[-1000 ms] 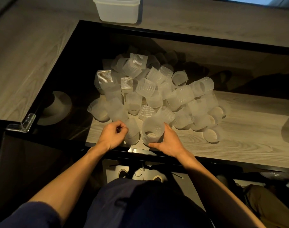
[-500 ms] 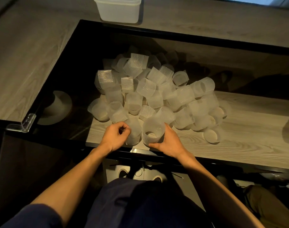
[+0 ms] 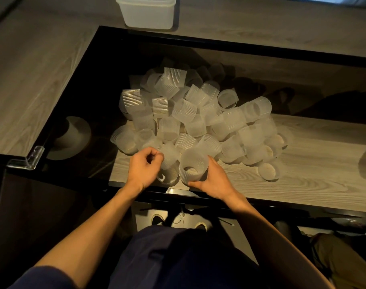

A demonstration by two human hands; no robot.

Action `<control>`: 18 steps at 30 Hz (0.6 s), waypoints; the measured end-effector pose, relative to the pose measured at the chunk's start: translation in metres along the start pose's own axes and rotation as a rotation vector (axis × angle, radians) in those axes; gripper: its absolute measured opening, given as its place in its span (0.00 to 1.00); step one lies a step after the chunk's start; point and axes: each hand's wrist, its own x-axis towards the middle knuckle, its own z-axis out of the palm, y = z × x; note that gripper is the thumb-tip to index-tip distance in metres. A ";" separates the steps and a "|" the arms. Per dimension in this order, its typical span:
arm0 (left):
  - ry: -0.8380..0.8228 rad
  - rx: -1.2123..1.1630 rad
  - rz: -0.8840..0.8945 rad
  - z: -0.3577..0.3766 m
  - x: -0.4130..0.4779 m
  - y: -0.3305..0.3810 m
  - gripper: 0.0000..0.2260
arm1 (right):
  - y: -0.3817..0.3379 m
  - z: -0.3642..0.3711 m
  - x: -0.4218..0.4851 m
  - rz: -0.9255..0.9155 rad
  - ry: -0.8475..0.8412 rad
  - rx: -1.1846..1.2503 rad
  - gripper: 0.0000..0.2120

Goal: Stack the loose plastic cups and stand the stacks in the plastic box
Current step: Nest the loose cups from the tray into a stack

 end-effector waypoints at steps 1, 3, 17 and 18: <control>0.047 -0.031 0.028 0.000 0.001 0.008 0.10 | 0.001 0.000 0.000 0.005 0.001 -0.001 0.43; 0.098 -0.035 0.152 0.003 0.001 0.027 0.11 | 0.001 0.000 0.000 0.011 0.001 -0.003 0.43; -0.040 0.370 0.855 0.038 -0.008 0.046 0.14 | 0.000 0.003 0.003 -0.050 -0.012 -0.042 0.33; -0.056 0.390 0.859 0.038 -0.009 0.045 0.14 | 0.000 0.003 0.003 -0.055 -0.013 -0.037 0.33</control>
